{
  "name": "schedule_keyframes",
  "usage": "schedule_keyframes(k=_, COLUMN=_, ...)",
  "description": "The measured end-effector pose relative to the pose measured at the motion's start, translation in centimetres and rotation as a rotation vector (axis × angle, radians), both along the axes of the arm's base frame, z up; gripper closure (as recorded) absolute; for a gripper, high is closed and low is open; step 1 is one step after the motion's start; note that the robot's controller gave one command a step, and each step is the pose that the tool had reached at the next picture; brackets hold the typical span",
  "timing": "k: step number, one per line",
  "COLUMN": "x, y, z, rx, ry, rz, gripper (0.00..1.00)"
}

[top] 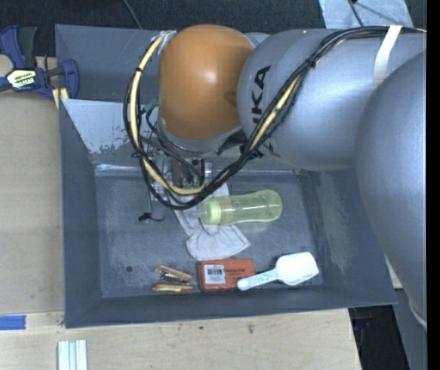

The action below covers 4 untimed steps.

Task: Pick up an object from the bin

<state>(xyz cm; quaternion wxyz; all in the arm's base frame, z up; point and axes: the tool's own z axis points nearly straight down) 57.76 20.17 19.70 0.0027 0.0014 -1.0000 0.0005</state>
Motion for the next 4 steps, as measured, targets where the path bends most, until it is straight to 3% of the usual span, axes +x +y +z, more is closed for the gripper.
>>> schedule_keyframes(k=1, x=0.2, y=-0.1, z=0.5, rx=0.002, ry=-0.008, rz=-0.003, gripper=0.00)
schedule_keyframes(k=2, x=1.8, y=-3.2, z=-3.3, rx=0.006, ry=-0.016, rz=0.053, gripper=0.00)
schedule_keyframes(k=3, x=3.9, y=-5.5, z=-7.1, rx=0.002, ry=-0.009, rz=-0.109, gripper=1.00)
schedule_keyframes(k=4, x=4.0, y=-5.5, z=-7.0, rx=0.002, ry=-0.009, rz=-0.110, gripper=1.00)
